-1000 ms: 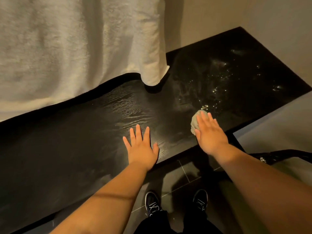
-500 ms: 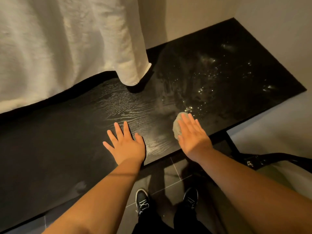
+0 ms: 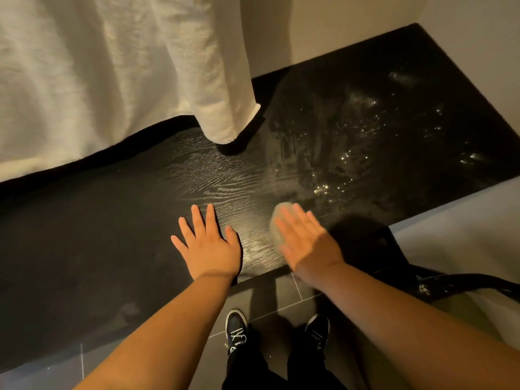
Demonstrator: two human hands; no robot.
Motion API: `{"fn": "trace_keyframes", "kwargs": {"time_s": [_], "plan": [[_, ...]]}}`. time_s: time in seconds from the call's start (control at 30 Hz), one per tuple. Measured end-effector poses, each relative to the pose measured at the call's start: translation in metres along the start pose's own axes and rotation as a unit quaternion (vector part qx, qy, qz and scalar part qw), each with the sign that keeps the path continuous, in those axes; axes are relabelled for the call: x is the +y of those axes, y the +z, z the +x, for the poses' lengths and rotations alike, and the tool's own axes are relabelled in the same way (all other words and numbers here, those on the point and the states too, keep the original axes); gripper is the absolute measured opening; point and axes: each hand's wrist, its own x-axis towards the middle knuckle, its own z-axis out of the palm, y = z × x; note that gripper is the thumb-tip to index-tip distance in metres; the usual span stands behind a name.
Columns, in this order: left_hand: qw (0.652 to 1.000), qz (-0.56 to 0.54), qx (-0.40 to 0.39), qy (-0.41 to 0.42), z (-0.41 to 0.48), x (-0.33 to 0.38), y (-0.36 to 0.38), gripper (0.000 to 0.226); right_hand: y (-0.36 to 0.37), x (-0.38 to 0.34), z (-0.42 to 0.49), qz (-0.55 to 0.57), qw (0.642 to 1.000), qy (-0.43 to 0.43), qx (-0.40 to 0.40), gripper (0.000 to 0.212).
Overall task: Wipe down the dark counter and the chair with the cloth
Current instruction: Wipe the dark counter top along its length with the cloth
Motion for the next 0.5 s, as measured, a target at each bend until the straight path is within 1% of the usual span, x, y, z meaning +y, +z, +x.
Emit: {"fn": "trace_keyframes", "kwargs": {"time_s": [0.1, 0.17, 0.2, 0.23, 0.3, 0.37, 0.4, 0.43, 0.47, 0.5], "plan": [[1.000, 0.006, 0.009, 0.007, 0.000, 0.001, 0.000, 0.071, -0.023, 0.036, 0.002, 0.036, 0.993, 0.108, 0.026, 0.067], [1.000, 0.002, 0.011, 0.008, 0.001, 0.000, 0.001, 0.072, -0.024, 0.019, 0.006, 0.056, 0.988, 0.141, 0.041, 0.069], [1.000, 0.001, 0.010, 0.007, 0.001, -0.001, 0.001, 0.072, -0.020, 0.001, 0.007, 0.072, 0.988, 0.130, 0.036, 0.069], [1.000, 0.001, 0.009, 0.005, 0.001, -0.001, 0.001, 0.073, -0.015, -0.019, 0.008, 0.086, 0.991, 0.100, 0.033, 0.066], [1.000, 0.001, 0.006, 0.001, -0.001, 0.000, -0.001, 0.074, -0.002, -0.046, 0.002, 0.098, 0.994, 0.007, 0.041, 0.058], [1.000, 0.006, 0.007, 0.000, -0.001, 0.003, -0.003, 0.075, -0.002, -0.031, 0.005, 0.086, 0.992, -0.079, 0.056, 0.055], [1.000, 0.010, 0.005, 0.000, 0.000, 0.003, -0.004, 0.075, -0.004, -0.015, 0.009, 0.073, 0.991, -0.100, 0.053, 0.057], [1.000, 0.011, 0.000, -0.002, 0.000, 0.003, -0.004, 0.075, -0.007, 0.003, 0.012, 0.055, 0.992, -0.104, 0.041, 0.060], [1.000, 0.012, -0.005, -0.003, 0.000, 0.002, -0.005, 0.075, -0.012, 0.024, 0.015, 0.034, 0.995, -0.089, 0.029, 0.061], [1.000, 0.012, -0.005, -0.002, 0.000, 0.001, -0.004, 0.075, -0.016, 0.044, 0.017, 0.019, 0.998, -0.054, 0.027, 0.060]]}}
